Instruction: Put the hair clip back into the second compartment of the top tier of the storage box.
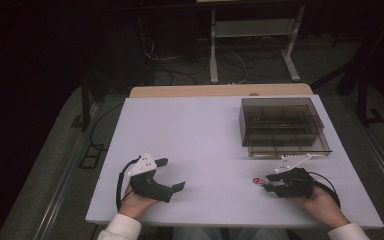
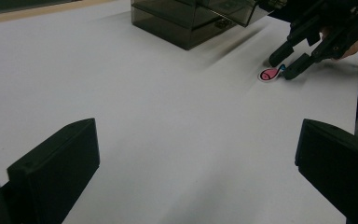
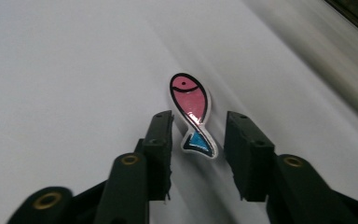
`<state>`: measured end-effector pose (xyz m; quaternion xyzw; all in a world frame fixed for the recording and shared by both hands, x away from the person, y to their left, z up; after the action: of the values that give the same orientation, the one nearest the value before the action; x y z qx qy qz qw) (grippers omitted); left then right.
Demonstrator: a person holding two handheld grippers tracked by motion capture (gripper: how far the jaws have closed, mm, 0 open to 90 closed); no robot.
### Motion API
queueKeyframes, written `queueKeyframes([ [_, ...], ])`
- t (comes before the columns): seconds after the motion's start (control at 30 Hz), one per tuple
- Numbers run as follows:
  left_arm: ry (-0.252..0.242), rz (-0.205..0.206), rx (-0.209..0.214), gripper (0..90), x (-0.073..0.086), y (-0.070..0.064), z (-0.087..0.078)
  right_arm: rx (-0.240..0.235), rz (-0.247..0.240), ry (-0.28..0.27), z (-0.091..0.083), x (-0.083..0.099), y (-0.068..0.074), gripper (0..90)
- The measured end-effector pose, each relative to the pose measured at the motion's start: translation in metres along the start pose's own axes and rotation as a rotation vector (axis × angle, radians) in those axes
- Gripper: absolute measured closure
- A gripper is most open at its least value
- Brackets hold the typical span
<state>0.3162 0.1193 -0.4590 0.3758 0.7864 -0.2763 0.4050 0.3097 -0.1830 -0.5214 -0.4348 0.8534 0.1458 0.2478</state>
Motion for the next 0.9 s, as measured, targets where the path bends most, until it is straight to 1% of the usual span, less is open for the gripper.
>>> queueKeyframes([
  [0.17,0.000,0.000,0.001,0.0,0.000,0.000,0.000,-0.004,0.011,0.005,0.000,0.000,0.000,71.5],
  [0.3,0.001,0.002,0.002,0.0,0.000,0.000,0.000,-0.010,0.017,0.002,0.000,-0.001,-0.001,72.3],
  [0.33,0.002,0.001,0.003,0.0,0.000,0.000,0.001,-0.015,0.026,0.004,-0.001,0.000,0.000,72.4],
  [0.47,0.001,0.002,0.004,0.0,0.000,0.000,0.001,-0.042,0.044,-0.006,-0.002,-0.002,0.001,72.8],
  [0.67,0.001,0.004,0.003,0.0,0.000,0.000,0.000,-0.086,0.077,-0.039,-0.006,-0.004,0.003,72.9],
  [0.83,0.003,0.004,0.005,0.0,0.000,-0.001,0.001,-0.095,0.091,-0.058,-0.010,-0.006,0.002,73.0],
  [0.9,0.004,0.005,0.004,0.0,0.000,0.000,0.001,-0.103,0.109,-0.063,-0.012,-0.006,0.002,73.1],
])
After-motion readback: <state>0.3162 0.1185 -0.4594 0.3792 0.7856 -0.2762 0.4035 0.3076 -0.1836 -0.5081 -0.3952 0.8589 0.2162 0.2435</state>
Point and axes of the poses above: each handheld gripper's, and its own axes: z roughly forward along the jaws, x roughly out of its underside, y roughly to its left, the point moved 10 cm from there along z, roughly forward along the jaws, and after that the axes turned 5 degrees about y, right-handed, at the moved point
